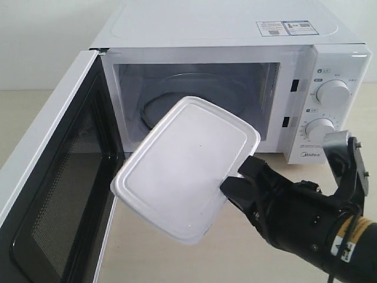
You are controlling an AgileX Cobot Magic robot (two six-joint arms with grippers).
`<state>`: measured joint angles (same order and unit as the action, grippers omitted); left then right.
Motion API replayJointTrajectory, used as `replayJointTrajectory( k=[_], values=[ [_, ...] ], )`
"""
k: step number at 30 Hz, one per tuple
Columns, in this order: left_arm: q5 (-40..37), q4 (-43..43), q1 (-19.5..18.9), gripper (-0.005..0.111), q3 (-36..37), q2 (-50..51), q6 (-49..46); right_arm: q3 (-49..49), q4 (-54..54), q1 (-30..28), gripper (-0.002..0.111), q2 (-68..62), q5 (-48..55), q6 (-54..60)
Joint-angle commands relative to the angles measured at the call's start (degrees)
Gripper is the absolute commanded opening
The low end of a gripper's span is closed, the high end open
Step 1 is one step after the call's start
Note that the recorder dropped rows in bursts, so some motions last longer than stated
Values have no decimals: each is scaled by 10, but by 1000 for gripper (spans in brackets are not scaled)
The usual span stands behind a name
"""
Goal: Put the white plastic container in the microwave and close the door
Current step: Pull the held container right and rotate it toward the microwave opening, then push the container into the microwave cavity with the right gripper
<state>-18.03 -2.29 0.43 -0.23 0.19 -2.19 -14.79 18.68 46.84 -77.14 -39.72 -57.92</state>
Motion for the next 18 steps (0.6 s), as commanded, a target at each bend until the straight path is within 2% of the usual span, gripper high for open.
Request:
replayJointTrajectory(
  k=[1, 6, 18],
  values=[
    [0, 0, -2, 4, 2, -2, -4, -12, 47, 2, 0, -47, -38, -2],
    [0, 0, -2, 4, 2, -2, -4, -31, 89, 2, 0, -89, -85, 8],
    [0, 0, -2, 4, 2, -2, -4, -143, 172, 1, 0, -193, -84, 28]
  ],
)
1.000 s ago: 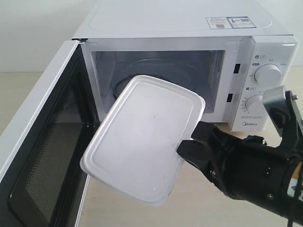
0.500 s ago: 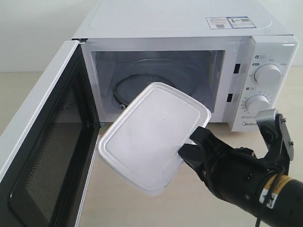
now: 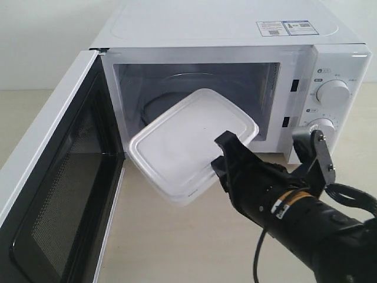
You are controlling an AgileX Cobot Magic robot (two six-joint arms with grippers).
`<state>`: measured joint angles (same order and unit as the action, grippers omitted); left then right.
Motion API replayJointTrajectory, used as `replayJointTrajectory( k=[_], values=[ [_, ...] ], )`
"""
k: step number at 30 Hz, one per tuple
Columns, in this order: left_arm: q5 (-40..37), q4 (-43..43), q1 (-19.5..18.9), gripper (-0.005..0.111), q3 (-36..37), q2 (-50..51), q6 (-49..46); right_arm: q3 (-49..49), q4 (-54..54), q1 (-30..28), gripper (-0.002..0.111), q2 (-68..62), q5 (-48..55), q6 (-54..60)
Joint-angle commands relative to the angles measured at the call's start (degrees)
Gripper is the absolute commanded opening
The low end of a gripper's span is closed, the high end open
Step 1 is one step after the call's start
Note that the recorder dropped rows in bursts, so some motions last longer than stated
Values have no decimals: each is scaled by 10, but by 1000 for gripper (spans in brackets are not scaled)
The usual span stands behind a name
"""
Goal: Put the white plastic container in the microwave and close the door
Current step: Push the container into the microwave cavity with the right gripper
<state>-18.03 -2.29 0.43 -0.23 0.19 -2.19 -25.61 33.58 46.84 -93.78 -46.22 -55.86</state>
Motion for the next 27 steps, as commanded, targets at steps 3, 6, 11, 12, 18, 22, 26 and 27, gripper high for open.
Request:
replayJointTrajectory(
  k=[3, 6, 11, 12, 18, 22, 26, 27],
  values=[
    [0, 0, -2, 4, 2, -2, -4, -59, 53, 1, 0, -45, -21, 21],
    [0, 0, -2, 4, 2, -2, -4, -80, 98, 1, 0, -64, -39, 30],
    [0, 0, -2, 4, 2, -2, -4, -114, 125, 1, 0, -86, -48, 44],
    [0, 0, -2, 4, 2, -2, -4, -122, 126, 1, 0, -89, -49, 47],
    [0, 0, -2, 4, 2, -2, -4, -191, 166, 0, 0, -128, -55, 60],
    [0, 0, -2, 4, 2, -2, -4, -219, 188, -6, 0, -148, -71, 76],
    [0, 0, -2, 4, 2, -2, -4, -246, 212, -7, 0, -170, -73, 93],
    [0, 0, -2, 4, 2, -2, -4, -254, 217, -7, 0, -178, -75, 97]
  ],
)
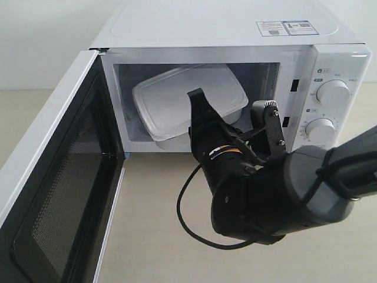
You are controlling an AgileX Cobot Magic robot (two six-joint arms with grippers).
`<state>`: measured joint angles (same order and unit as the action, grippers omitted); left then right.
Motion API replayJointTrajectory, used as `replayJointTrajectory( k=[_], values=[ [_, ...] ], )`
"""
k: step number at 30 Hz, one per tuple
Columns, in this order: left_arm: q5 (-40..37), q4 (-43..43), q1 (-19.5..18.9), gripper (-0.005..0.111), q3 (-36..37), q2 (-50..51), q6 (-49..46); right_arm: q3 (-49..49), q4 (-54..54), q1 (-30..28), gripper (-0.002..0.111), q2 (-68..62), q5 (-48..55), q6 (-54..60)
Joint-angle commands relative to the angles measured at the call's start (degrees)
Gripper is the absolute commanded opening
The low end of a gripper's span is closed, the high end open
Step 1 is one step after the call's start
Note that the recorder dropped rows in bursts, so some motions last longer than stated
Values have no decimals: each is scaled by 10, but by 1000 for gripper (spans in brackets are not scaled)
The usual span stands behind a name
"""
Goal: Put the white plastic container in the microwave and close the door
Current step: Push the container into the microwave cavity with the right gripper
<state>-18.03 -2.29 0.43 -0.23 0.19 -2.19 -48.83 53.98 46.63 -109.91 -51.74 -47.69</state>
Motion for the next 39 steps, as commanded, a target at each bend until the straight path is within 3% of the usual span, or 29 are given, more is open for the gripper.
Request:
replayJointTrajectory(
  k=[1, 39],
  values=[
    [0, 0, -2, 4, 2, -2, -4, -31, 11, -8, 0, -22, -20, 16],
    [0, 0, -2, 4, 2, -2, -4, -73, 25, -28, 0, -39, -29, 48]
  ],
)
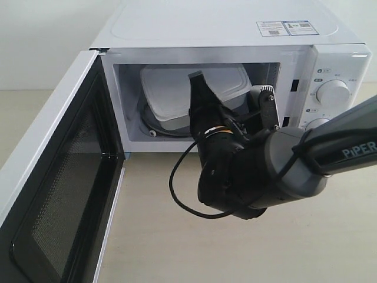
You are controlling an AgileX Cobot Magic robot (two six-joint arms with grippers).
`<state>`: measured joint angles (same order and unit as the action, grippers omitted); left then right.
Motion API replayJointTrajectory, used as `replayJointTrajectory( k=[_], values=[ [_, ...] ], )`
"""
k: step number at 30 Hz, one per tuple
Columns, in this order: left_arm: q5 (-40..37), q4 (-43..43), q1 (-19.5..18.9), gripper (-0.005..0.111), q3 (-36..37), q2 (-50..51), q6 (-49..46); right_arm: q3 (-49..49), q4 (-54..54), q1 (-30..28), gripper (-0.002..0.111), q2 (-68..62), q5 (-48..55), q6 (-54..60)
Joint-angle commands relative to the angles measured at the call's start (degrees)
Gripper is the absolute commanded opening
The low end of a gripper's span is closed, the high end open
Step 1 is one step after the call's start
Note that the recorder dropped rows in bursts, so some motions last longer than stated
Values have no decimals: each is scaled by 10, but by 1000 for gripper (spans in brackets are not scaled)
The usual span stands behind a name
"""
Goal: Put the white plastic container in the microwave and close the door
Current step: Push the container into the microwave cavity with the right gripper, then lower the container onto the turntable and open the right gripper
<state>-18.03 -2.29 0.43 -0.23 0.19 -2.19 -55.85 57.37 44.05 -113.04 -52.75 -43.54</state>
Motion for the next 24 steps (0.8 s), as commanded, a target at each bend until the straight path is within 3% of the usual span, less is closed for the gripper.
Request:
replayJointTrajectory(
  k=[1, 18, 21, 24],
  values=[
    [0, 0, -2, 4, 2, -2, -4, -3, -9, -2, 0, -12, -22, 3],
    [0, 0, -2, 4, 2, -2, -4, -34, -74, -29, 2, -56, 6, -42],
    [0, 0, -2, 4, 2, -2, -4, -34, -75, -29, 16, -56, 2, -42],
    [0, 0, -2, 4, 2, -2, -4, -34, -87, -29, 40, -56, -1, -46]
  ],
)
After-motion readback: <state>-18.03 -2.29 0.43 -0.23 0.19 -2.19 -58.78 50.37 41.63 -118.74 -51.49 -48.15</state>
